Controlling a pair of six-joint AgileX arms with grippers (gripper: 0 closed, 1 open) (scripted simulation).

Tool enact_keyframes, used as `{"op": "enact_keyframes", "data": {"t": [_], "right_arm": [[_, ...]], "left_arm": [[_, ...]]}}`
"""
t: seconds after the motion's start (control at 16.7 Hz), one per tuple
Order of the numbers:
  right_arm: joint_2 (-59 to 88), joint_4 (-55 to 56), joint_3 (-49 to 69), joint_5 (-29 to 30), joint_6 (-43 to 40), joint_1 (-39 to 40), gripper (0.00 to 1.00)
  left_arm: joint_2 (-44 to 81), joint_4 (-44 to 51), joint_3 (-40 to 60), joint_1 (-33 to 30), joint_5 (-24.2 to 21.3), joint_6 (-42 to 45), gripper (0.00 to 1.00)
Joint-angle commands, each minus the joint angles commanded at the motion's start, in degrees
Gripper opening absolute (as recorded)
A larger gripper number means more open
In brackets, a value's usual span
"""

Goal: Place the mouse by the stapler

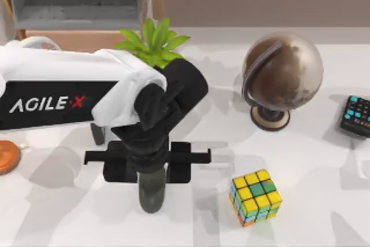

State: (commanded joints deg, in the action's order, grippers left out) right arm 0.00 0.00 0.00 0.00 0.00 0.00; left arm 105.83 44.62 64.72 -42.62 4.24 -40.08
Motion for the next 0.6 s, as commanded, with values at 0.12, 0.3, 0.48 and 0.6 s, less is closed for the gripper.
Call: {"op": "enact_keyframes", "data": {"t": [0.12,0.3,0.48,0.6], "right_arm": [[0.00,0.00,0.00,0.00,0.00,0.00,1.00],[0.00,0.00,0.00,0.00,0.00,0.00,1.00],[0.00,0.00,0.00,0.00,0.00,0.00,1.00],[0.00,0.00,0.00,0.00,0.00,0.00,1.00]], "left_arm": [[0.00,0.00,0.00,0.00,0.00,0.00,0.83],[0.00,0.00,0.00,0.00,0.00,0.00,1.00],[0.00,0.00,0.00,0.00,0.00,0.00,1.00],[0.00,0.00,0.00,0.00,0.00,0.00,1.00]]}}
